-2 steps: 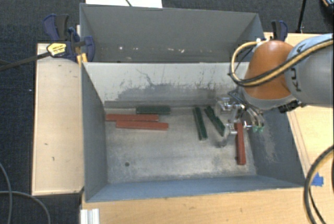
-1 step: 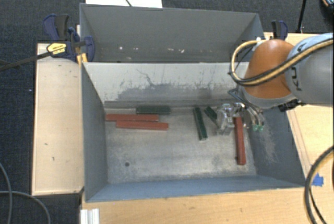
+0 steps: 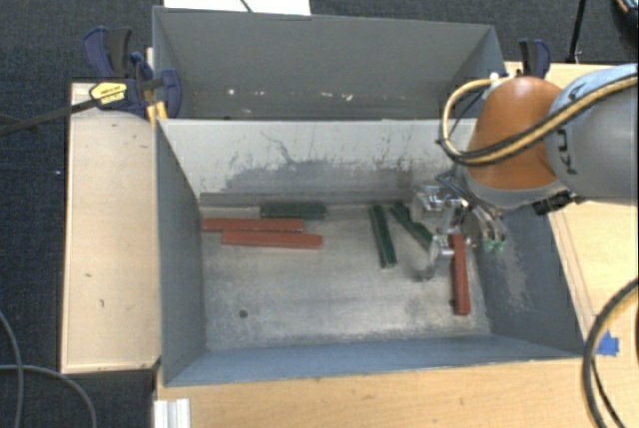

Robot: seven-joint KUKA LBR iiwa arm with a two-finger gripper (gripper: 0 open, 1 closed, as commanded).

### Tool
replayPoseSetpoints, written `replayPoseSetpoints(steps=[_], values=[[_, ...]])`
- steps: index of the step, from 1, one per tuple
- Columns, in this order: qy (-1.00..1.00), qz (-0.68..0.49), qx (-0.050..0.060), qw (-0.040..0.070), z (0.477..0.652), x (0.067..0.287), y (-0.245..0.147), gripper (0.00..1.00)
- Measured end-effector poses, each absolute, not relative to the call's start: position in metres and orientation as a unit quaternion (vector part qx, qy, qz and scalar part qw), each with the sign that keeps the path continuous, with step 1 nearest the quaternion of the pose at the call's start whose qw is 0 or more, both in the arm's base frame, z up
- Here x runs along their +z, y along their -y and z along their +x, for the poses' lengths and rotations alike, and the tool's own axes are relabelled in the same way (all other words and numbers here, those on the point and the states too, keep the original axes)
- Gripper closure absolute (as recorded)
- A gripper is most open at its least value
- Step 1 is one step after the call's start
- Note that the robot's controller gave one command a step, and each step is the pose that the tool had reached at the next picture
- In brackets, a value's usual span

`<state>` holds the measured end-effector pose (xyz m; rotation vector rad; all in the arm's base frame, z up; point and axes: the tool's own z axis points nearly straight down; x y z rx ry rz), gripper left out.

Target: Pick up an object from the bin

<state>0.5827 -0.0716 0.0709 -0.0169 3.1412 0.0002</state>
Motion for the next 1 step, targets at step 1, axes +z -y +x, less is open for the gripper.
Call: replayPoseSetpoints(steps=[1], values=[[-1.000,-0.006,0.000,0.002,0.5841,0.0726,0.0713,1.00]])
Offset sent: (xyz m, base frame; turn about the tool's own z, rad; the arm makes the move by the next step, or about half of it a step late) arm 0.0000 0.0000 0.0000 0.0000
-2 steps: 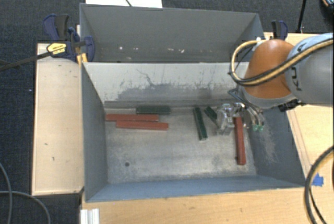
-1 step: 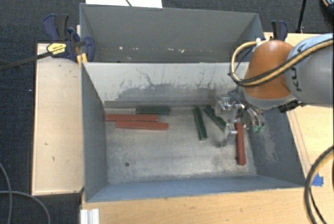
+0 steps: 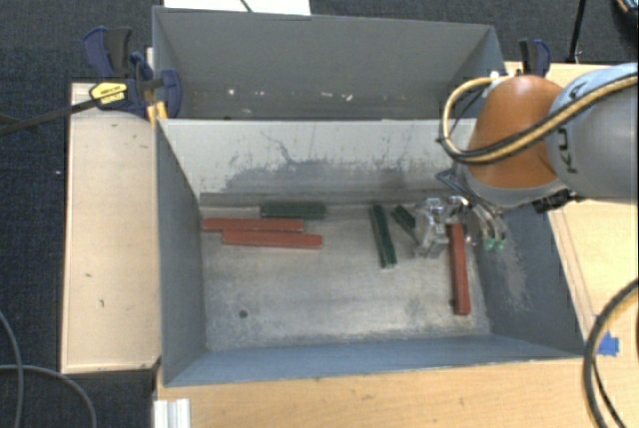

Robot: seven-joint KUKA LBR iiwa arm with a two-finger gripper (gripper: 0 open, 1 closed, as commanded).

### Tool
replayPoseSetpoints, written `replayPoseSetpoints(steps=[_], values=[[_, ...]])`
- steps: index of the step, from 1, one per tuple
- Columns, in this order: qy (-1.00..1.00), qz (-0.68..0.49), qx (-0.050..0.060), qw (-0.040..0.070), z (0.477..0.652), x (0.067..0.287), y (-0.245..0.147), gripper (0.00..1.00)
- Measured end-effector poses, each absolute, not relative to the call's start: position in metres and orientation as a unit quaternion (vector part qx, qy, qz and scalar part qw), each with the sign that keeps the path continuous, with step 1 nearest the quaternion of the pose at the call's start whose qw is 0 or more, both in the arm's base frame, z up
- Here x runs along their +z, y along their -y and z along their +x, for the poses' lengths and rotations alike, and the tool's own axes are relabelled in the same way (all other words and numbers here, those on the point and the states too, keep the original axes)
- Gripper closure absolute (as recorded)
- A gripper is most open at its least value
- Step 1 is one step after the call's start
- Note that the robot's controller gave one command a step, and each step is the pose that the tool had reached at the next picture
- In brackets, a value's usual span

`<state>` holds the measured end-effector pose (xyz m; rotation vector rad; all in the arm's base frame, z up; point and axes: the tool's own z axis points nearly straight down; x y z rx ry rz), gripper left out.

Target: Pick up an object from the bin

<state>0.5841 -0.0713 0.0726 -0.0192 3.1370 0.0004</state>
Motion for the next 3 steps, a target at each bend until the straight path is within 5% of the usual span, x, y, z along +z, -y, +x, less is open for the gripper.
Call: replayPoseSetpoints(steps=[1,2,3], values=[[-1.000,-0.007,0.000,0.000,0.583,0.071,0.072,0.00],[-1.000,-0.008,0.000,0.002,0.584,0.072,0.071,1.00],[-1.000,-0.003,0.000,0.001,0.571,0.072,0.087,1.00]])
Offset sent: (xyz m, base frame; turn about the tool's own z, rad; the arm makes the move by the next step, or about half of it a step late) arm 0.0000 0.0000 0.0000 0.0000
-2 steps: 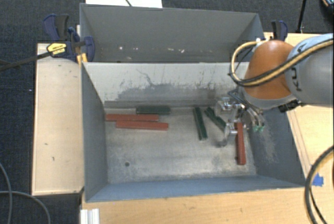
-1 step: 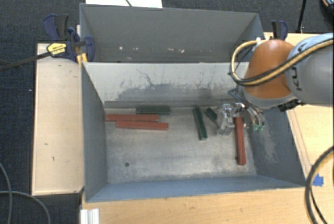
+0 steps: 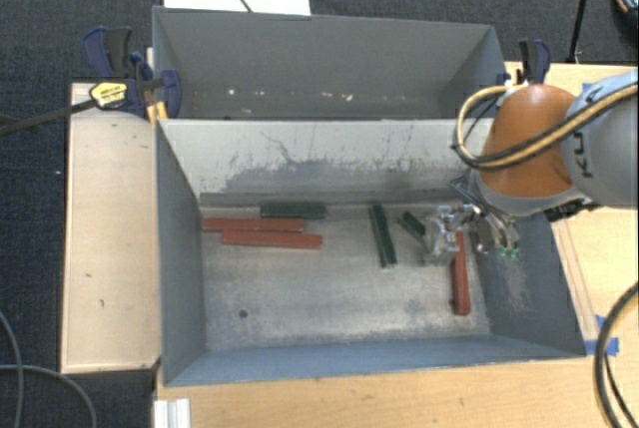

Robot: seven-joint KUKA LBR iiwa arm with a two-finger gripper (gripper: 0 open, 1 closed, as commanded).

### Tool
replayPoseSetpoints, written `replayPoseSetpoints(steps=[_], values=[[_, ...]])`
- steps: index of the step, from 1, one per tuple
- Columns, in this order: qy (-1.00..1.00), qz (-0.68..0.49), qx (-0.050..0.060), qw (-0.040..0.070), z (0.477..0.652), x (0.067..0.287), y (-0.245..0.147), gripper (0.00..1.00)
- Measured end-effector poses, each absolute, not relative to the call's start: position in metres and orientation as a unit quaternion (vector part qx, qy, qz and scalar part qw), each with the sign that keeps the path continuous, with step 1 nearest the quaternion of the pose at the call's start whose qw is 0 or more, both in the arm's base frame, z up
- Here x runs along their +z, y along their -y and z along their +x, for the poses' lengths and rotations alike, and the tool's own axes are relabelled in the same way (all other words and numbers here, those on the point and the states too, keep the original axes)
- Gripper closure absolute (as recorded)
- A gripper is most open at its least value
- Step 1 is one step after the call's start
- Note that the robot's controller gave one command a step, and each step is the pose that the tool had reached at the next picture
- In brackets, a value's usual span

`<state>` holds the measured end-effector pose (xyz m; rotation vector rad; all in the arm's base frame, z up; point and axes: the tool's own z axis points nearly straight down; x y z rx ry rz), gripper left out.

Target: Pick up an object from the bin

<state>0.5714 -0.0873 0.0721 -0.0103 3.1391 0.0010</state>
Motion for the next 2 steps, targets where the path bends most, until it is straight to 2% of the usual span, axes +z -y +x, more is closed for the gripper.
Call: replayPoseSetpoints(steps=[1,2], values=[[-1.000,-0.005,0.000,0.000,0.571,0.071,0.087,0.00],[-0.993,0.119,0.000,0.003,0.588,0.072,0.064,0.00]])
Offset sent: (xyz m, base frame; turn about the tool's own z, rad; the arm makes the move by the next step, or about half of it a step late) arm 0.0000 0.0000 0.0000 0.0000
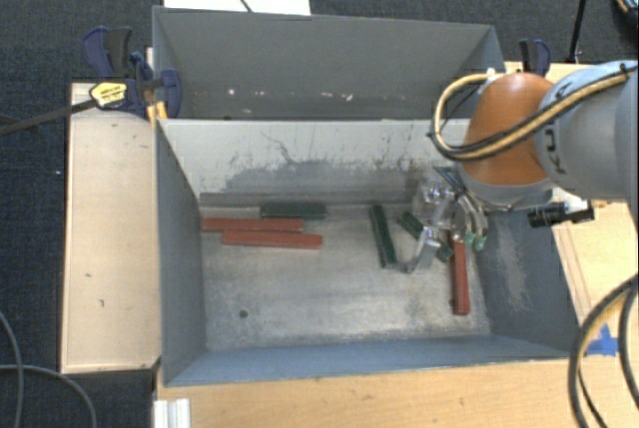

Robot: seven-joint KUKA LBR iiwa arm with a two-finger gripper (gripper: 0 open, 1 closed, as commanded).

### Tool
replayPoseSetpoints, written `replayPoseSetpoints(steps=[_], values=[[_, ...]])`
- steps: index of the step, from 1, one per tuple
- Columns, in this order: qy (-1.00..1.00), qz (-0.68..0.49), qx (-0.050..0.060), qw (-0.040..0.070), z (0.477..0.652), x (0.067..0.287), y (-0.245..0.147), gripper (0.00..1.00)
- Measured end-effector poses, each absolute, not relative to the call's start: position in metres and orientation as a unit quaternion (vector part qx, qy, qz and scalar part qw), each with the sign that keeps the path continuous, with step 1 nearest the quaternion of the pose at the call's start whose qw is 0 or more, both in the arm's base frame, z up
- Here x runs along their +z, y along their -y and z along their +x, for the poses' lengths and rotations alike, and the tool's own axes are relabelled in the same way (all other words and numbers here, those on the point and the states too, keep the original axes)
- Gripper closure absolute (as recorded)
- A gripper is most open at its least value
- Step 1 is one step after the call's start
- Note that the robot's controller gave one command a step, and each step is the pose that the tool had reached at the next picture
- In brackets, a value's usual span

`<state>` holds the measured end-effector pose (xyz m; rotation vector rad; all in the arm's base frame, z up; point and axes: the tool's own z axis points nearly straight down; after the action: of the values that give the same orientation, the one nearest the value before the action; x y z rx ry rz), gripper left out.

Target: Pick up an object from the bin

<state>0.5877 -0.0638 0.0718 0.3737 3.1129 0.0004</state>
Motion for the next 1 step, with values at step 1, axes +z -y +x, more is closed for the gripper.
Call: replayPoseSetpoints(steps=[1], values=[[-0.982,0.189,0.000,0.004,0.5883,0.0707,0.0895,0.00]])
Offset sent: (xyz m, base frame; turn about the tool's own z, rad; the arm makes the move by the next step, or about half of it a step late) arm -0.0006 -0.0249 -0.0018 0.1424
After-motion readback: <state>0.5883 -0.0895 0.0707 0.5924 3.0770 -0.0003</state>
